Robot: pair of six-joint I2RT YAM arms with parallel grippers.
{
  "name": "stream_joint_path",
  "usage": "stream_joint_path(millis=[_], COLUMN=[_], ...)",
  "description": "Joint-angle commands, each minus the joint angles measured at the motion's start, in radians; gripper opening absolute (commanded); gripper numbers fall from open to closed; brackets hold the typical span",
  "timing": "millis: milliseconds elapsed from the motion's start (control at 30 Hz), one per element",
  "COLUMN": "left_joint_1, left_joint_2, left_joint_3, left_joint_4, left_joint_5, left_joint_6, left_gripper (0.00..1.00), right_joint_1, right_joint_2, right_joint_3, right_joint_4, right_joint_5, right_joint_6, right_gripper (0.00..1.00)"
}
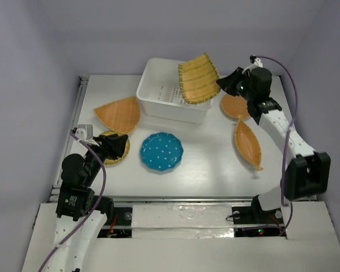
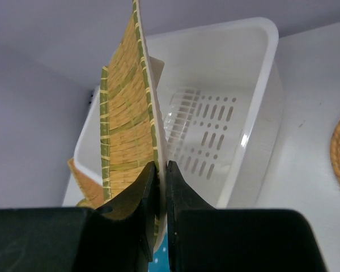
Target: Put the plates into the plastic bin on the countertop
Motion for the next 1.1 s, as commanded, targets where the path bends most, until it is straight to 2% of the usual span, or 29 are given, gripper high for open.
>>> stream_joint_path(millis=[0,167,467,500,600,633,667,767,900,1067], left_joint_1=[-0.004,-0.004,-0.004,-0.004,-0.004,-0.004,-0.004,-0.004,-0.004,-0.004], left_joint_2=[-0.013,-0.017,-0.020,-0.020,-0.020,-0.020,-0.020,-0.022,-0.025,-0.025], left_joint_3=[-0.007,-0.007,-0.007,-0.007,-0.007,-0.007,-0.007,-0.007,-0.007,-0.007], left_joint_4=[0.032,0.031,0.029,0.029,0.031,0.031,0.031,0.031,0.031,0.031], left_joint_5=[-0.005,-0.008,-0.010,-0.010,-0.010,-0.010,-0.010,-0.010,-0.013,-0.011], left_joint_6=[-0.002,-0.002,-0.002,-0.002,-0.002,-0.003,-0.003,-0.003,-0.003,-0.003], left_gripper=[0.45,0.45,0.46,0.46,0.46,0.46,0.46,0.46,0.46,0.46], right_joint_1=[0.013,0.047,0.119,0.119,0.130,0.130,0.130,0.130,0.130,0.130], right_joint_2=[0.128,0.346,0.549,0.567,0.587,0.590,0.590,0.580,0.534,0.362], right_joint_3=[0.156,0.297,0.420,0.429,0.445,0.454,0.459,0.471,0.459,0.367], right_joint_4=[0.114,0.068,0.003,-0.003,-0.018,-0.058,-0.067,-0.093,-0.112,-0.052], right_joint_5=[-0.004,0.010,0.051,0.057,0.075,0.085,0.091,0.117,0.148,0.200], right_joint_6=[-0.012,-0.024,-0.029,-0.026,-0.024,-0.026,-0.027,-0.035,-0.046,-0.078], right_gripper=[0.00,0.00,0.00,0.02,0.23,0.34,0.39,0.44,0.61,0.62])
